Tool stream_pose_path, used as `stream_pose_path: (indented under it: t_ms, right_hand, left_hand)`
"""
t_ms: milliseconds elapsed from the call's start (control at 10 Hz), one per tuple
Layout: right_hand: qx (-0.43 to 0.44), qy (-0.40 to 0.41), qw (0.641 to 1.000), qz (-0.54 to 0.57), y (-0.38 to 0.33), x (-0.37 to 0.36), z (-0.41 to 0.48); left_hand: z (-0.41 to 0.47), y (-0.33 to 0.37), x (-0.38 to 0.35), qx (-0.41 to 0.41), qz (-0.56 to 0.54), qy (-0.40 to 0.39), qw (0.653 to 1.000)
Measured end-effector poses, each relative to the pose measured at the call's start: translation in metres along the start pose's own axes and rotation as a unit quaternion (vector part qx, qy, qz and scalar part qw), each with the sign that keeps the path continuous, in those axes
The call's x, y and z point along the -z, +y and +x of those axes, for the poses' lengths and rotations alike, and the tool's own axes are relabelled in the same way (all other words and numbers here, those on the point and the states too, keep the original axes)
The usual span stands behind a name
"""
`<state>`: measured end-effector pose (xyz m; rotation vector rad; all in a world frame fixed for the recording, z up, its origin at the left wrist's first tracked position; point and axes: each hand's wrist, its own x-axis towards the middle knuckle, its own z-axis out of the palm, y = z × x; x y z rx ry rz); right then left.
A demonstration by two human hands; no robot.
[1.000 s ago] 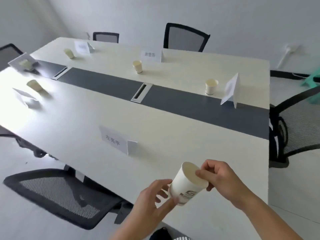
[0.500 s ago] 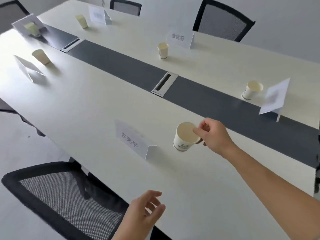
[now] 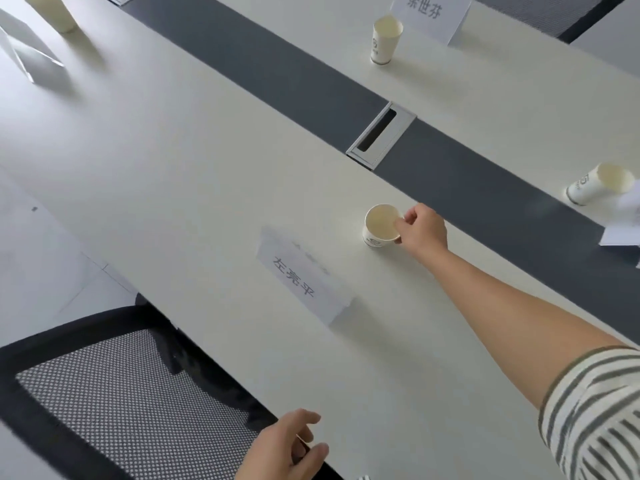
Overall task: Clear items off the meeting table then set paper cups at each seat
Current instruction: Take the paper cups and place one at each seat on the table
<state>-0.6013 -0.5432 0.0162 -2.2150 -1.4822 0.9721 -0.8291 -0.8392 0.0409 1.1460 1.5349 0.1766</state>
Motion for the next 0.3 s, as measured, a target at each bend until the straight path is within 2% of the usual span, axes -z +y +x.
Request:
stream_pose_path:
  t_ms: [300]
  right_hand:
    - [-0.020, 0.005, 1.000, -0.015, -0.0027, -0.0124, 0.0099]
  left_hand:
    - [0.0104, -0.0077, 0.0074, 0.002, -0.005, -0.010, 1.000]
